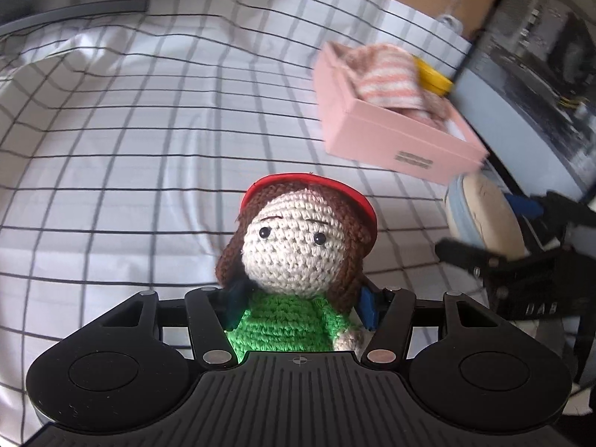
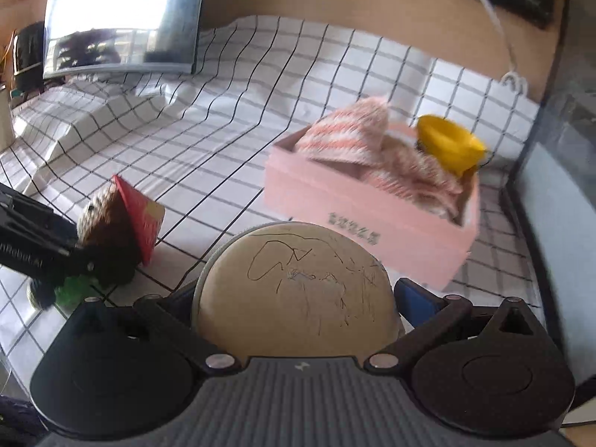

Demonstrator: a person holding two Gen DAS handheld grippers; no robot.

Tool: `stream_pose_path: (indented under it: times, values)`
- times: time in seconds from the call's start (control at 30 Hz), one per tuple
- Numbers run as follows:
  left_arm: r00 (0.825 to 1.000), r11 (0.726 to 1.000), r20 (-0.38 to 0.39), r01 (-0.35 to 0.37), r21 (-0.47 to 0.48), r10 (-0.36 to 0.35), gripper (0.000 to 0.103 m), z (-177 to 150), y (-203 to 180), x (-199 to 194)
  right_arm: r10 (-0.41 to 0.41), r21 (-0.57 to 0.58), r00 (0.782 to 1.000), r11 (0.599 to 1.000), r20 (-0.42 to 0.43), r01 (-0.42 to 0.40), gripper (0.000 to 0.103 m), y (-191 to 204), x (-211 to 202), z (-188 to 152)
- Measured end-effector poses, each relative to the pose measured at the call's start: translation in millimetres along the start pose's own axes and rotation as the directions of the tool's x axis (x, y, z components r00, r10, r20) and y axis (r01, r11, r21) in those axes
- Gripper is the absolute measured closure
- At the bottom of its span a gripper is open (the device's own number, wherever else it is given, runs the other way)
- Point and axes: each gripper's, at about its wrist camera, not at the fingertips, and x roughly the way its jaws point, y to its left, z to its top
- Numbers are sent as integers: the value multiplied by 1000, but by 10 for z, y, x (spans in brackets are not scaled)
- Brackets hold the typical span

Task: Organize soft objects
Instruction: 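Carry the doll and case to the pink box and release the doll with the left tool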

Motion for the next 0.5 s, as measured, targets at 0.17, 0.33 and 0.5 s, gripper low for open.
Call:
stream_pose_path:
  times: [0.17, 0.33, 0.5]
  values:
    - [998, 995, -1, 61, 74, -61, 42, 36, -205, -101, -60, 20, 998, 998, 34, 60, 0, -173, -278, -76]
    - [991, 981, 55, 114, 159, -125, 42, 535, -484, -254, -127, 49, 990, 991, 68, 124, 0, -315, -483, -165]
    - [968, 959, 196, 99, 264, -154, 41, 1440, -954, -227, -161, 88, 984, 984, 78, 154, 0, -461, -521, -186]
